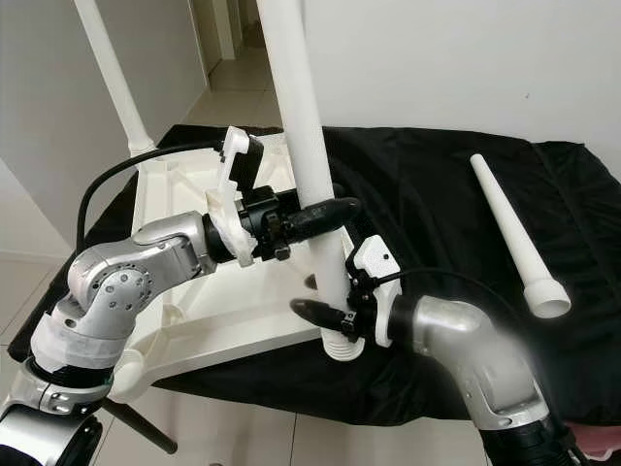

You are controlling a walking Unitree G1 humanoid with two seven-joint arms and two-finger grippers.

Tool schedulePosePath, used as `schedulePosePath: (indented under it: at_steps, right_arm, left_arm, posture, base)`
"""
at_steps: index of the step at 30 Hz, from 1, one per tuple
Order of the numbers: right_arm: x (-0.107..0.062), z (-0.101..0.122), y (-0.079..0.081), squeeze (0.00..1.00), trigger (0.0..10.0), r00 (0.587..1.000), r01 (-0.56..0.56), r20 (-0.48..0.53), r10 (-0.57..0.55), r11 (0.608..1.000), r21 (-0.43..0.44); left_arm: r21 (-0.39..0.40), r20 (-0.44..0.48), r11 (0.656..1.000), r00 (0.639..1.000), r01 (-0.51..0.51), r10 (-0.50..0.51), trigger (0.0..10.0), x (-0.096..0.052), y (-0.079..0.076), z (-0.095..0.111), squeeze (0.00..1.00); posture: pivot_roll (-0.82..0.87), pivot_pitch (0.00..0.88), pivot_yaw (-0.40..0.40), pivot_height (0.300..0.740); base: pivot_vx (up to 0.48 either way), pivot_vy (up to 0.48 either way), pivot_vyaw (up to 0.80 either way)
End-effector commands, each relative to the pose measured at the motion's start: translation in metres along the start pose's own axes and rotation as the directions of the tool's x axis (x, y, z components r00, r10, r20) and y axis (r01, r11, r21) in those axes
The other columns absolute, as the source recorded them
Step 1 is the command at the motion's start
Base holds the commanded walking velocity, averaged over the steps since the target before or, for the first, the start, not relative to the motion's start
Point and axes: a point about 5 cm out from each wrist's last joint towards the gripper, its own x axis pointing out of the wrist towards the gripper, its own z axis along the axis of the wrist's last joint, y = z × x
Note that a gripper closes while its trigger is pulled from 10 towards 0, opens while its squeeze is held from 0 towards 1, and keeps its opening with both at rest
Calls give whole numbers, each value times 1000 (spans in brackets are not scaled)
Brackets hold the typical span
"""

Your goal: Building children table

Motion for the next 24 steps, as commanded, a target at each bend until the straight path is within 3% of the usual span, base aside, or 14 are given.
schedulePosePath:
  at_steps: [1,7,8,12,13,14,16,23,24]
  right_arm:
    - [2,5,3,0,10000,1000,-21,13,21,1000,-5]
    - [1,5,2,0,10000,1000,-24,16,24,1000,9]
    - [1,6,1,1000,10000,999,-21,27,20,1000,14]
    - [1,8,0,1000,10000,999,-14,43,13,1000,20]
    - [1,12,-4,1000,10000,998,17,63,-18,1000,12]
    - [2,20,-9,0,10000,992,65,106,-66,998,5]
    - [3,27,-12,0,10000,986,93,141,-92,996,0]
    - [6,31,-13,0,10000,977,127,173,-126,992,2]
    - [9,33,-17,0,10000,965,180,192,-177,984,2]
  left_arm:
    - [16,20,984,984,179,-179,0,-1,-10,6,0]
    - [37,20,985,985,168,-169,0,0,-9,8,0]
    - [29,6,987,988,155,-155,10000,1,-7,9,0]
    - [11,-13,990,990,138,-138,10000,2,-6,9,0]
    - [21,-40,996,995,91,-90,10000,4,-2,12,0]
    - [59,-72,998,997,7,-3,10000,7,6,18,0]
    - [71,-73,997,996,-41,46,10000,8,11,23,0]
    - [124,-5,990,997,-71,72,10000,10,12,32,0]
    - [157,-11,982,994,-103,106,10000,12,14,33,0]
  posture:
    - [-110,33,70,740]
    - [-108,34,68,740]
    - [-108,34,68,740]
    - [-108,34,68,740]
    - [-105,35,71,740]
    - [-105,37,73,740]
    - [-105,37,73,740]
    - [-104,37,75,740]
    - [-101,44,80,740]
  base:
    - [0,0,0]
    - [0,0,0]
    - [0,0,0]
    - [0,0,0]
    - [0,0,0]
    - [0,0,0]
    - [0,0,0]
    - [0,0,0]
    - [0,0,0]
